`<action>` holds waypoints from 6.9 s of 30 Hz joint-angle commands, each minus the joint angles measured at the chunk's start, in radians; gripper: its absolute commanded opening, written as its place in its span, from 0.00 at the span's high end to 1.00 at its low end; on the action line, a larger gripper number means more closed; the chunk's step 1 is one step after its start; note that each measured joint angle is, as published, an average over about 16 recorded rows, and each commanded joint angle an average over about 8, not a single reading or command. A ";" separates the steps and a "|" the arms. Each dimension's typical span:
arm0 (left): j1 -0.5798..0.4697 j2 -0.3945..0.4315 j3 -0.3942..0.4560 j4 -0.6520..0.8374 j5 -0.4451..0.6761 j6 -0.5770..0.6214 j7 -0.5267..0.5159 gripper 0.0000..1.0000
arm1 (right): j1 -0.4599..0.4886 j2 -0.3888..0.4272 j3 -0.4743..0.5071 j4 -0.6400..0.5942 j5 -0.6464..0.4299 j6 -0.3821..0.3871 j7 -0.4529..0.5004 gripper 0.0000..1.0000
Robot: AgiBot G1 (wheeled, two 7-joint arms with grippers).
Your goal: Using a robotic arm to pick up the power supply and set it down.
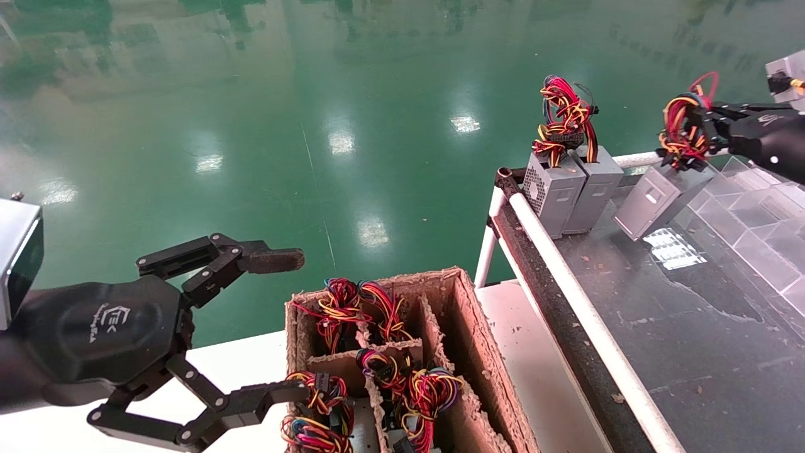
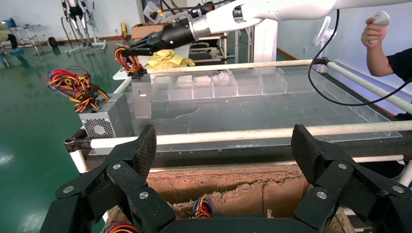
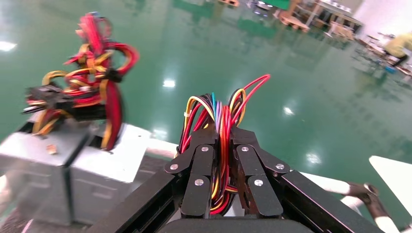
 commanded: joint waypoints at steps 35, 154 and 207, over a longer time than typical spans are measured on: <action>0.000 0.000 0.000 0.000 0.000 0.000 0.000 0.00 | 0.013 -0.144 -0.020 -0.003 -0.028 0.105 -0.002 1.00; 0.000 0.000 0.001 0.000 -0.001 0.000 0.000 0.00 | -0.036 -0.183 0.069 -0.011 0.101 0.131 0.058 1.00; 0.000 0.000 0.001 0.000 -0.001 -0.001 0.001 0.00 | -0.001 -0.045 0.083 -0.004 0.119 0.066 0.229 0.00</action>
